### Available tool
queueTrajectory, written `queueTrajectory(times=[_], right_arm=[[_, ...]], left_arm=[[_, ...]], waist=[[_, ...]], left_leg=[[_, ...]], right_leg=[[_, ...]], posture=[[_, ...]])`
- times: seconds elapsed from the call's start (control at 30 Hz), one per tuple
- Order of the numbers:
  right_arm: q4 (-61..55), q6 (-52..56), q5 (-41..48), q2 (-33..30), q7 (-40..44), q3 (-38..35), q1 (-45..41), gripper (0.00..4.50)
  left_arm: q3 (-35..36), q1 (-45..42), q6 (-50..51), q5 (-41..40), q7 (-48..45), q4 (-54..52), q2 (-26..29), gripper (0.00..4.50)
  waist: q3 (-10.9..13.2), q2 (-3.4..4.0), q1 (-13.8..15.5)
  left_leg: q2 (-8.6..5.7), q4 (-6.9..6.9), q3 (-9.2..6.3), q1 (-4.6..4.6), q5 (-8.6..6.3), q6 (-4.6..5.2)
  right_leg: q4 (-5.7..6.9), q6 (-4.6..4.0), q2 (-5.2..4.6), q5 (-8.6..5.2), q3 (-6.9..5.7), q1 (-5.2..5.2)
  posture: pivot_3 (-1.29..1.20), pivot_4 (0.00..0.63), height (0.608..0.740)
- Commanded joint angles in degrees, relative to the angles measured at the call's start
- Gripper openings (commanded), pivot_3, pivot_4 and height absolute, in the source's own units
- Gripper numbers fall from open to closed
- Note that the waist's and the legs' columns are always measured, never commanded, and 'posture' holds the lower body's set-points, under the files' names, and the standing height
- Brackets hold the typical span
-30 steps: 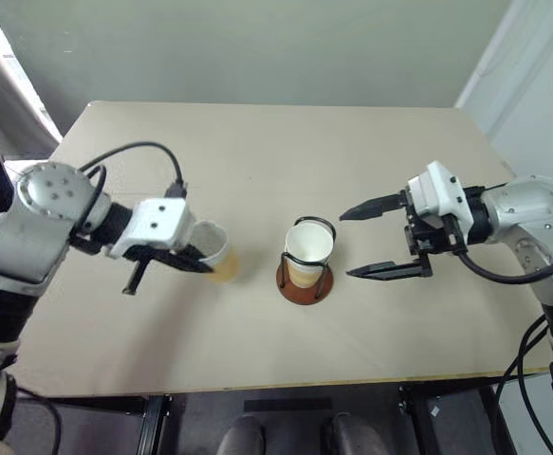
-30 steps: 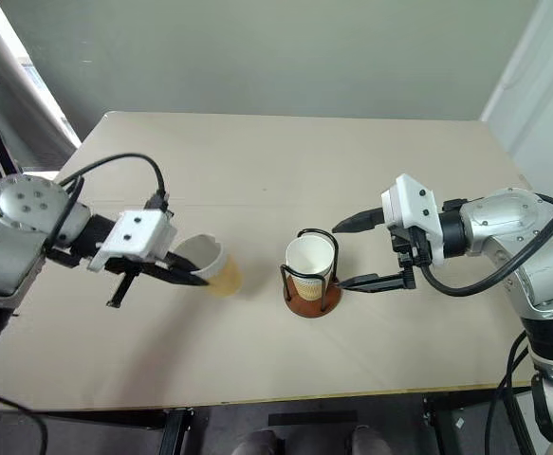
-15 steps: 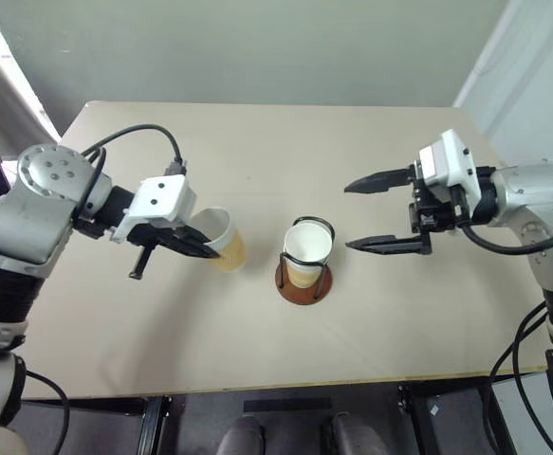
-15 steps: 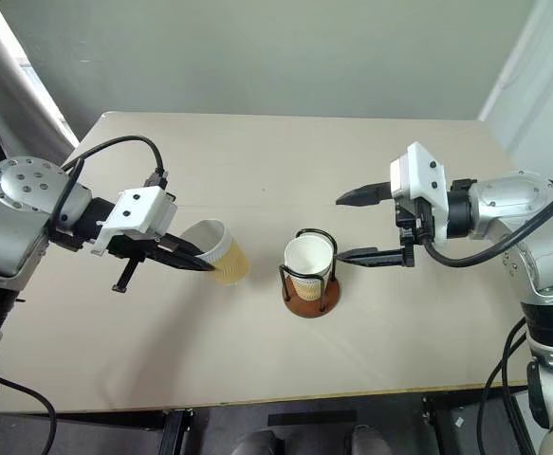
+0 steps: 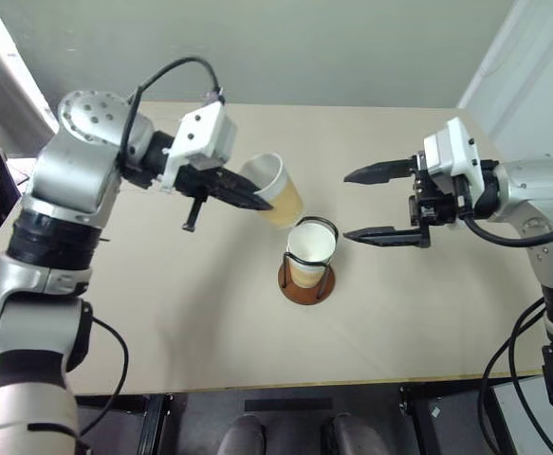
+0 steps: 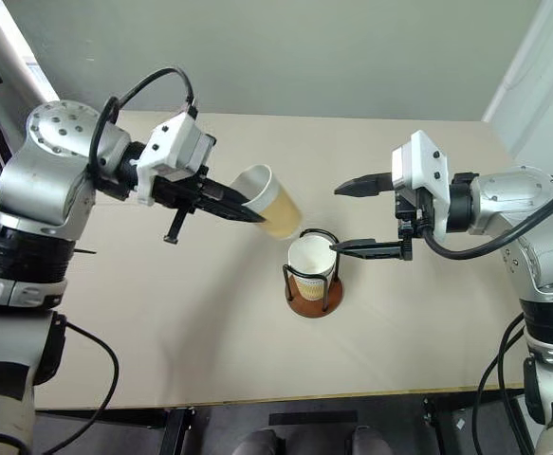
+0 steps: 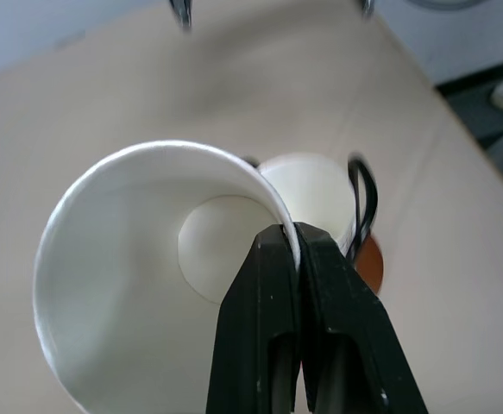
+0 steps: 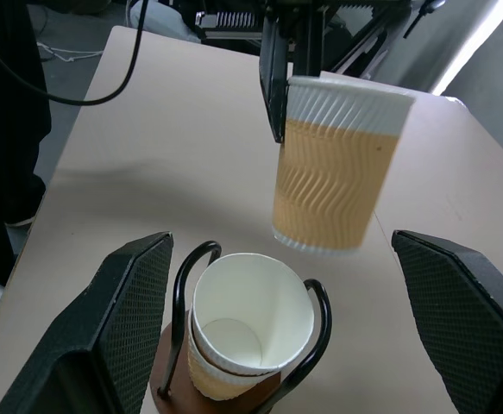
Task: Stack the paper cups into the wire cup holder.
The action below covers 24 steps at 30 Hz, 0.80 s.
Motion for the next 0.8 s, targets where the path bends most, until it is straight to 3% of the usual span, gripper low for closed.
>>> queueTrajectory(times=[0.03, 0.53, 0.8], right_arm=[[-1.3, -0.1, 0.9, -2.6, 0.2, -3.7, -0.9, 4.12], [0.2, -0.4, 0.8, -9.1, 0.1, -8.1, -0.2, 4.12], [-1.1, -0.2, 1.2, -9.5, -0.8, -9.1, 1.1, 4.12]], left_arm=[[1.2, -2.5, 3.0, -3.1, -1.8, -1.7, -0.8, 0.08], [-10.9, -7.6, -1.3, -10.2, -1.8, 0.6, 0.5, 0.08], [-16.1, -7.8, -12.8, -4.9, -1.8, 5.2, -1.3, 0.08]], waist=[[0.0, 0.00, 0.0], [0.0, 0.00, 0.2], [0.0, 0.00, 0.4]], left_leg=[[0.00, 0.01, 0.00, -0.01, 0.00, 0.00], [0.00, 0.12, -0.01, -0.08, 0.00, 0.01], [0.00, 0.17, -0.01, -0.09, -0.01, 0.02]], right_leg=[[-0.01, 0.01, 0.00, 0.01, 0.00, 0.00], [-0.08, 0.13, 0.00, 0.06, 0.02, 0.01], [-0.08, 0.17, 0.00, 0.08, 0.02, 0.03]], posture=[[0.00, 0.150, 0.740], [0.00, 0.150, 0.740], [0.00, 0.150, 0.740]])
